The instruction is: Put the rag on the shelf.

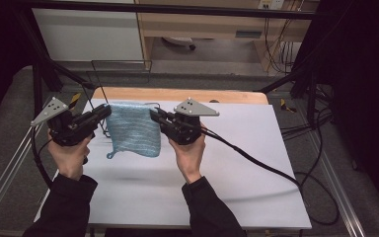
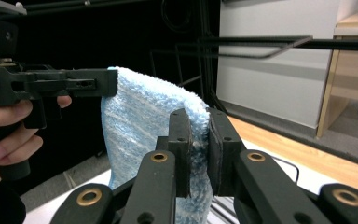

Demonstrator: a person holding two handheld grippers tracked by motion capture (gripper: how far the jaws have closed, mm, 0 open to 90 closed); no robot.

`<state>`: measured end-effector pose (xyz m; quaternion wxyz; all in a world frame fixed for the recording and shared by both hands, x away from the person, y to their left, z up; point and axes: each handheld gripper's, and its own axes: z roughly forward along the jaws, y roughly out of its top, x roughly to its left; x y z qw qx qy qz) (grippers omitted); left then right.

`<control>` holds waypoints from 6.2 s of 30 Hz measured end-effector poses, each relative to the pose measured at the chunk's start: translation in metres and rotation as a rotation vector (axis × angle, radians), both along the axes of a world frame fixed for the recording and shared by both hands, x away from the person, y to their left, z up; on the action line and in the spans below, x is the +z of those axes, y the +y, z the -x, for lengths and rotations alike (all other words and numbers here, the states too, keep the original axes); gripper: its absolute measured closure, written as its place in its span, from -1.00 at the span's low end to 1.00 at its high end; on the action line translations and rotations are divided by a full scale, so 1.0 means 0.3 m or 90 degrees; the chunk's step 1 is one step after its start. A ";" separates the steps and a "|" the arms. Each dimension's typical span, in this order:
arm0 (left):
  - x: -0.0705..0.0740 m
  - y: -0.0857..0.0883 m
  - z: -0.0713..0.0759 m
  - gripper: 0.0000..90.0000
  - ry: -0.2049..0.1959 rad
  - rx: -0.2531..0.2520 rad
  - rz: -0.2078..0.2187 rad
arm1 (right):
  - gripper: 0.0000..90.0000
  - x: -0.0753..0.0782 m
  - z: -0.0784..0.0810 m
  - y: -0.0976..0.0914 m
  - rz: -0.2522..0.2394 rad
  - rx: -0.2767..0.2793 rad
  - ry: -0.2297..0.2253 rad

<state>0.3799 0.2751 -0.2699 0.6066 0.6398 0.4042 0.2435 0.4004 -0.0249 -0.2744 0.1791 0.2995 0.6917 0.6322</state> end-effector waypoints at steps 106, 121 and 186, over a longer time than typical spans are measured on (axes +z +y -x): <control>0.421 0.097 -0.456 0.79 -0.108 0.069 0.035 | 0.82 0.373 -0.427 0.185 -0.070 -0.089 -0.129; 0.394 0.099 -0.477 0.79 -0.113 0.063 0.024 | 0.83 0.361 -0.441 0.194 -0.053 -0.091 -0.140; 0.127 0.214 -0.197 0.62 -0.012 -0.001 -0.032 | 0.80 0.149 -0.271 0.192 0.104 0.048 -0.040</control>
